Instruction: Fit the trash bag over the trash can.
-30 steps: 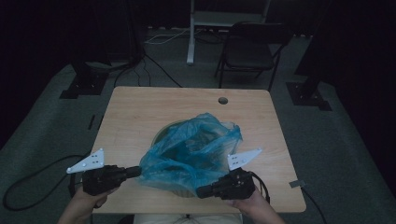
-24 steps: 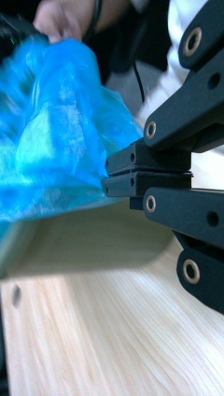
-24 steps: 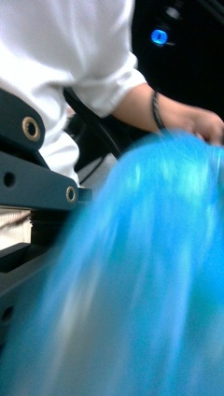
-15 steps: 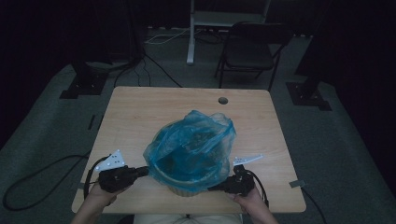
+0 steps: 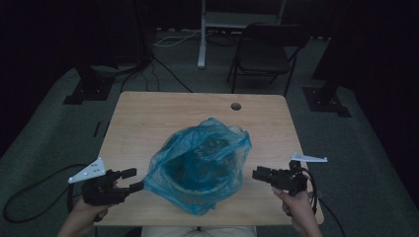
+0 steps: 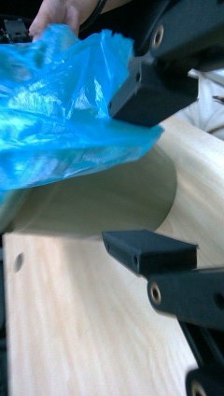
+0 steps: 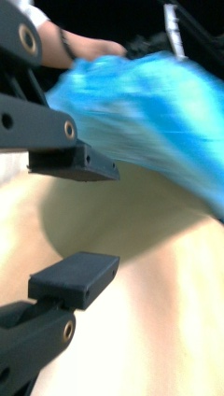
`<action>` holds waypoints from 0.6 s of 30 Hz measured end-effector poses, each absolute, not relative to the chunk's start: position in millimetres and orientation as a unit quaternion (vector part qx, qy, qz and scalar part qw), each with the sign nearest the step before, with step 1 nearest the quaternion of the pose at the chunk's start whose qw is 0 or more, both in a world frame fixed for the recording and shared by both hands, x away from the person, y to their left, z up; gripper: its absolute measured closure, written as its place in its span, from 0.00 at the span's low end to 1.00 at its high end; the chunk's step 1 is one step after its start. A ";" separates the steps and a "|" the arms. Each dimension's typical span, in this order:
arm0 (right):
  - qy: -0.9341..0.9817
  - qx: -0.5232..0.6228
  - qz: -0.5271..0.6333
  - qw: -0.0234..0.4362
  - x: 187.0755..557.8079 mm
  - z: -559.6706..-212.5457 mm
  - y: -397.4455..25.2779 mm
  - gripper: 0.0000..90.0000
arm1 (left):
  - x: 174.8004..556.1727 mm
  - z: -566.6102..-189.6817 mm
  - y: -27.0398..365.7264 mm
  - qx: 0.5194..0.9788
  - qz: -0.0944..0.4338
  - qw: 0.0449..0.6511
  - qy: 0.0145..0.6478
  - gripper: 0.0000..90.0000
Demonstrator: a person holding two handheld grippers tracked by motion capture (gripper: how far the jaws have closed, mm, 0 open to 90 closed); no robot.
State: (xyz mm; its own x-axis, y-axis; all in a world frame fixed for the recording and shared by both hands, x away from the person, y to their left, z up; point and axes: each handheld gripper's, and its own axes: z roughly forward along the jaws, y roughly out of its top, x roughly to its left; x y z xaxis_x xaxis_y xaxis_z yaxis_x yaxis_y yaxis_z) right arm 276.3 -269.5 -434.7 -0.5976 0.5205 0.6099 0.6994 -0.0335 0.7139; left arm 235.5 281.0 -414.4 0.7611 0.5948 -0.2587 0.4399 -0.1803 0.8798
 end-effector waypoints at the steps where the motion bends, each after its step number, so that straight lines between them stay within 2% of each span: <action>1: -0.685 -0.444 -0.573 0.070 279.2 -428.6 -272.7 0.55 | 233.8 -409.6 284.0 0.765 0.073 0.545 0.335 0.43; 2: -0.685 -0.444 -0.573 0.070 279.2 -428.6 -272.7 0.55 | 233.8 -409.6 284.0 0.765 0.073 0.545 0.335 0.40; 5: -0.674 -0.443 -0.589 0.051 290.9 -410.4 -276.5 0.53 | 225.5 -396.6 290.7 0.770 0.096 0.539 0.328 0.39; 10: -0.670 -0.444 -0.593 0.043 299.7 -404.6 -274.8 0.52 | 223.6 -394.3 292.1 0.768 0.096 0.539 0.333 0.39; 16: -0.656 -0.452 -0.602 0.053 316.7 -401.0 -269.7 0.46 | 238.8 -371.6 264.4 0.779 0.102 0.531 0.317 0.39; 18: -0.657 -0.448 -0.603 0.060 325.3 -396.5 -264.3 0.44 | 252.2 -359.0 236.8 0.800 0.108 0.512 0.294 0.38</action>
